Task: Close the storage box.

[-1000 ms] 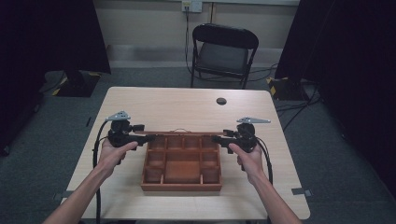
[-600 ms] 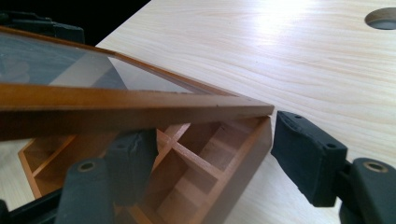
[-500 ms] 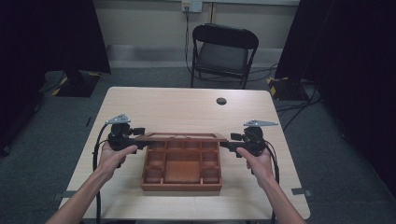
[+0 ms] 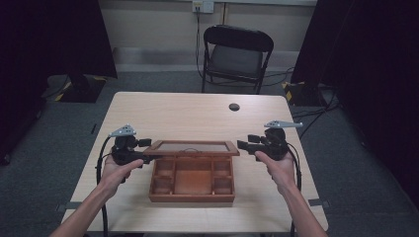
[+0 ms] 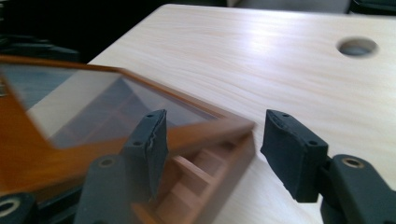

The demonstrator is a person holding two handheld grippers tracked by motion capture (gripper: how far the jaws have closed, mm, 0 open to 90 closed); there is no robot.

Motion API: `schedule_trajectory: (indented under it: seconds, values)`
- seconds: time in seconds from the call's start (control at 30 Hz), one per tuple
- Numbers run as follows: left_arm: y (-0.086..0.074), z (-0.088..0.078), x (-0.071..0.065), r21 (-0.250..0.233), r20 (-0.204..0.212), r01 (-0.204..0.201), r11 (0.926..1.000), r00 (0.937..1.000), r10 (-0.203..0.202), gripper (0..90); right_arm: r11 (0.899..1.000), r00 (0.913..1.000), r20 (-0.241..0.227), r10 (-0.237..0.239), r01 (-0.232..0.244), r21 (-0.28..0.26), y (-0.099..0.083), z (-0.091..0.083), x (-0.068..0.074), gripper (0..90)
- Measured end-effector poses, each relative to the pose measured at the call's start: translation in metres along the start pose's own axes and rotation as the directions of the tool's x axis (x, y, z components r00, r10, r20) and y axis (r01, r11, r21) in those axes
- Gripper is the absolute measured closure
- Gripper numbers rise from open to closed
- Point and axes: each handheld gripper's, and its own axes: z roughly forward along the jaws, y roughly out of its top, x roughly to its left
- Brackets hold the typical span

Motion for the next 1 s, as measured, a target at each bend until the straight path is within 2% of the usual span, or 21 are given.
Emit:
schedule_trajectory:
  seconds: [0.03, 0.07, 0.1, 0.13, 0.17, 0.23, 0.27, 0.3, 0.33, 0.4, 0.43, 0.53, 0.57, 0.67, 0.73, 0.77, 0.83, 0.87, 0.9, 0.93, 1.0]
  values:
    - [0.000, 0.000, 0.000, 0.000, 0.000, 0.000, 1.0000, 1.0000, 0.000, 17.7, 1.000, 0.9998, -0.018, -0.013, 0.013, 0.003, 0.003, 0.000, 0.004, 39.5]
    - [-0.001, -0.001, -0.002, 0.008, -0.018, -0.030, 0.9995, 0.9994, 0.031, 17.6, 1.000, 0.9993, -0.032, -0.019, 0.020, 0.005, 0.005, 0.001, 0.009, 39.8]
    - [-0.001, -0.001, -0.002, 0.008, -0.018, -0.030, 0.9995, 0.9994, 0.031, 17.4, 1.000, 0.9993, -0.032, -0.019, 0.020, 0.005, 0.005, 0.001, 0.009, 39.8]
    - [-0.001, -0.001, -0.002, 0.006, -0.026, -0.038, 0.9992, 0.9989, 0.039, 16.9, 1.000, 0.9983, -0.052, -0.027, 0.027, 0.000, 0.007, 0.001, 0.012, 40.9]
    - [-0.001, -0.001, -0.002, 0.006, -0.027, -0.040, 0.9992, 0.9988, 0.040, 16.9, 0.999, 0.9973, -0.065, -0.034, 0.034, -0.001, 0.009, 0.002, 0.016, 42.0]
    - [-0.002, -0.001, -0.002, 0.000, -0.028, -0.034, 0.9994, 0.9990, 0.034, 16.2, 0.998, 0.9918, -0.114, -0.058, 0.057, -0.008, 0.016, 0.003, 0.027, 50.5]
    - [-0.002, -0.001, -0.002, 0.007, -0.031, -0.040, 0.9992, 0.9987, 0.040, 16.2, 0.998, 0.9883, -0.136, -0.069, 0.067, -0.015, 0.018, 0.003, 0.031, 50.8]
    - [-0.002, -0.001, -0.002, 0.007, -0.031, -0.040, 0.9992, 0.9987, 0.040, 16.3, 0.998, 0.9883, -0.136, -0.069, 0.067, -0.015, 0.018, 0.003, 0.031, 50.8]
    - [-0.004, -0.001, -0.003, 0.010, -0.032, -0.034, 0.9994, 0.9989, 0.034, 16.4, 0.997, 0.9846, -0.154, -0.083, 0.080, -0.024, 0.023, 0.004, 0.038, 50.8]
    - [-0.004, -0.002, -0.004, 0.011, -0.036, -0.038, 0.9992, 0.9986, 0.038, 16.3, 0.996, 0.9821, -0.166, -0.089, 0.085, -0.026, 0.026, 0.005, 0.042, 51.3]
    - [-0.005, -0.002, -0.004, 0.013, -0.039, -0.033, 0.9994, 0.9987, 0.034, 16.3, 0.995, 0.9748, -0.200, -0.100, 0.097, -0.021, 0.032, 0.006, 0.050, 53.2]
    - [-0.006, -0.003, -0.005, 0.017, -0.048, -0.047, 0.9987, 0.9977, 0.048, 16.3, 0.991, 0.9628, -0.237, -0.130, 0.129, -0.020, 0.042, 0.004, 0.063, 56.0]
    - [-0.006, -0.003, -0.005, 0.017, -0.048, -0.047, 0.9987, 0.9977, 0.048, 16.3, 0.991, 0.9628, -0.237, -0.130, 0.129, -0.020, 0.042, 0.004, 0.063, 56.0]
    - [-0.008, -0.003, -0.005, 0.019, -0.048, -0.048, 0.9987, 0.9977, 0.049, 16.3, 0.988, 0.9505, -0.271, -0.153, 0.151, -0.028, 0.049, 0.005, 0.076, 60.4]
    - [-0.008, -0.004, -0.005, 0.032, -0.053, -0.046, 0.9985, 0.9975, 0.047, 16.4, 0.985, 0.9422, -0.291, -0.166, 0.170, -0.009, 0.052, 0.010, 0.084, 60.5]
    - [-0.008, -0.004, -0.006, 0.028, -0.052, -0.034, 0.9990, 0.9980, 0.036, 16.4, 0.984, 0.9341, -0.314, -0.169, 0.178, -0.001, 0.054, 0.014, 0.089, 61.6]
    - [-0.008, -0.005, -0.007, 0.030, -0.058, -0.046, 0.9985, 0.9972, 0.048, 16.9, 0.981, 0.9241, -0.336, -0.181, 0.196, 0.011, 0.055, 0.020, 0.097, 62.9]
    - [-0.009, -0.005, -0.006, 0.035, -0.059, -0.047, 0.9983, 0.9971, 0.049, 16.9, 0.977, 0.9143, -0.358, -0.190, 0.211, 0.020, 0.056, 0.026, 0.102, 64.2]
    - [-0.009, -0.005, -0.006, 0.035, -0.059, -0.047, 0.9983, 0.9971, 0.049, 16.9, 0.977, 0.9143, -0.358, -0.190, 0.211, 0.020, 0.056, 0.026, 0.102, 64.2]
    - [-0.010, -0.004, -0.006, 0.031, -0.050, -0.045, 0.9985, 0.9977, 0.046, 16.9, 0.975, 0.9067, -0.376, -0.192, 0.221, 0.035, 0.056, 0.032, 0.106, 65.9]
    - [-0.011, -0.004, -0.006, 0.038, -0.049, -0.049, 0.9981, 0.9975, 0.051, 17.0, 0.971, 0.8988, -0.391, -0.198, 0.233, 0.045, 0.055, 0.036, 0.109, 66.9]
